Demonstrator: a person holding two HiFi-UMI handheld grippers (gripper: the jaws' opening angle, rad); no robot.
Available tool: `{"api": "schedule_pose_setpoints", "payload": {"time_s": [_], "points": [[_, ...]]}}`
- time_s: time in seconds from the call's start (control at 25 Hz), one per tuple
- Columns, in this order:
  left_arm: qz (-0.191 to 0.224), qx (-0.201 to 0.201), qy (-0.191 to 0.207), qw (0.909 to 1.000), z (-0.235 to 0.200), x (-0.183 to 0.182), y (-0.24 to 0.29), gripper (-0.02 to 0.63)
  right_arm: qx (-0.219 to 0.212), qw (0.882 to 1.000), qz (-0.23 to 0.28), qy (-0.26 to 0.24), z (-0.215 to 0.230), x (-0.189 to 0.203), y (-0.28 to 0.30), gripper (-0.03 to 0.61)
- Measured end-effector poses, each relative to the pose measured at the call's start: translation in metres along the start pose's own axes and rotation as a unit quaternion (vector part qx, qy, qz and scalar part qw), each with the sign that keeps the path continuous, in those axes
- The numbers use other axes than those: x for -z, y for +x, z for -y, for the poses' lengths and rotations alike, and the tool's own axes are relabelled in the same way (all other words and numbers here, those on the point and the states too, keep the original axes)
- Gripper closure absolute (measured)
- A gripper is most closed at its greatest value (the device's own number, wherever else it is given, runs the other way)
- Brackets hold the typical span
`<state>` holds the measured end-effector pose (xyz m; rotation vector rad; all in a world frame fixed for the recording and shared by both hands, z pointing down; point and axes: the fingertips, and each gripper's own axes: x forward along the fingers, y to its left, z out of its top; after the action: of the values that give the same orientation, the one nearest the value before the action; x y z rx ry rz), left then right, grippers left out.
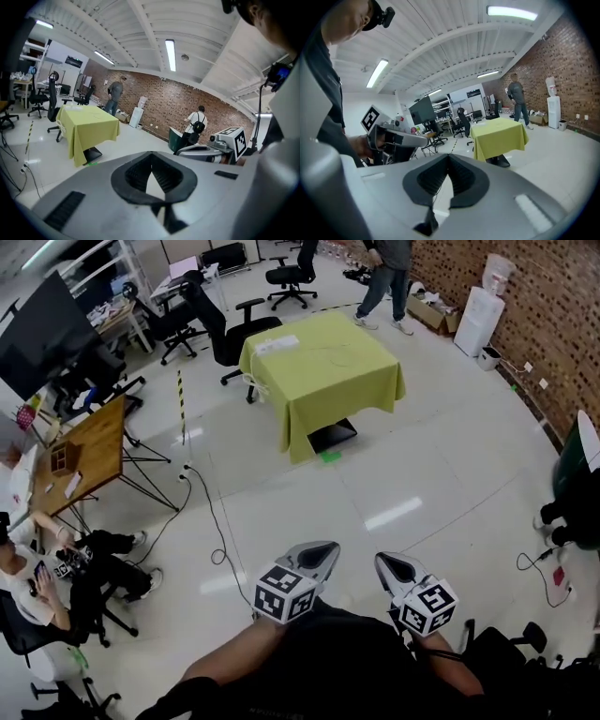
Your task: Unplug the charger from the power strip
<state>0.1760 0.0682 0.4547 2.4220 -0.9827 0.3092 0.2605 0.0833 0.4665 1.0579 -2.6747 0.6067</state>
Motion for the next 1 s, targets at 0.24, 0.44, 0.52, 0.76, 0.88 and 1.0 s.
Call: {"api": "schedule_pose_setpoints", "payload": {"time_s": [0.24, 0.44, 0.52, 0.76, 0.88, 1.0], "points": [[0.007, -0.063, 0.003, 0.9980, -0.026, -0.009, -0.006, 0.607, -0.051, 0.999, -0.018, -0.002, 0.009, -0.005, 0.026, 0.575], [0.021, -0.095, -0.014, 0.9952, -0.067, -0.015, -0.014, 0.607, -0.078, 0.996, -0.035, -0.009, 0.010, -0.011, 0.069, 0.575], [0.022, -0.103, -0.016, 0.9943, -0.085, -0.020, -0.014, 0.607, -0.083, 0.996, -0.041, -0.011, 0.012, -0.016, 0.085, 0.575], [0.023, -0.098, -0.024, 0.9946, -0.158, -0.043, -0.010, 0.607, -0.079, 0.995, -0.051, -0.018, 0.019, -0.043, 0.155, 0.575], [0.000, -0.077, -0.021, 0.9968, -0.204, -0.052, -0.010, 0.606, -0.076, 0.996, -0.053, -0.014, 0.014, -0.058, 0.205, 0.575], [0.000, -0.064, -0.018, 0.9978, -0.249, -0.068, -0.014, 0.606, -0.065, 0.996, -0.058, -0.011, 0.012, -0.075, 0.253, 0.575]]}}
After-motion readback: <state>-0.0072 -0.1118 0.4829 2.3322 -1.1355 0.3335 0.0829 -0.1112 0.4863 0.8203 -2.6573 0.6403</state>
